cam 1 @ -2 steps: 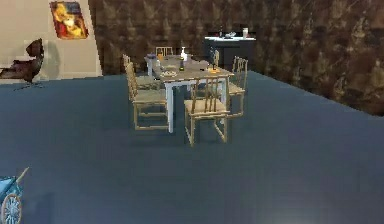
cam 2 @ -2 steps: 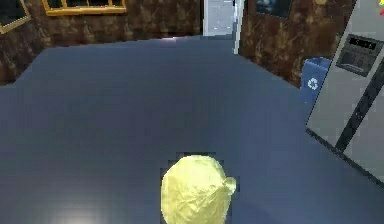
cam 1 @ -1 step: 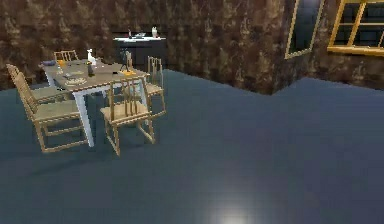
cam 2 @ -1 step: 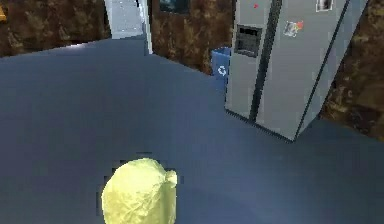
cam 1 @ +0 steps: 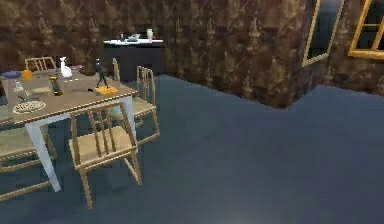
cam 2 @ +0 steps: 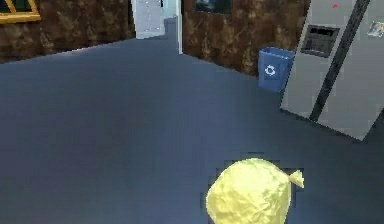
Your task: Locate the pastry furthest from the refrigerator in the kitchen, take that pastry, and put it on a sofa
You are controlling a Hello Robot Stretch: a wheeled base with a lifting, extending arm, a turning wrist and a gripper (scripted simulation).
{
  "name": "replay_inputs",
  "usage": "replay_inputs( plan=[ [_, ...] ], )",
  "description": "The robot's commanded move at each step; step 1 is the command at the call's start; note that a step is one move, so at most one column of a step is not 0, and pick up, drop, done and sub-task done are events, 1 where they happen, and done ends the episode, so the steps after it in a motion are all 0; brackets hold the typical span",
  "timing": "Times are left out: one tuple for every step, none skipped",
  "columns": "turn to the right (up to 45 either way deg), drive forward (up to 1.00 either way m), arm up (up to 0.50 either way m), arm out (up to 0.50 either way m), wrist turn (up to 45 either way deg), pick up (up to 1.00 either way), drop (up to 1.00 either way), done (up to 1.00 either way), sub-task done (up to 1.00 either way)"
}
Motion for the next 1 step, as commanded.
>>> replay_inputs(
  plan=[
    [3.0,0.0,0.0,0.0,0.0,0.0,0.0,0.0,0.0]
  ],
)
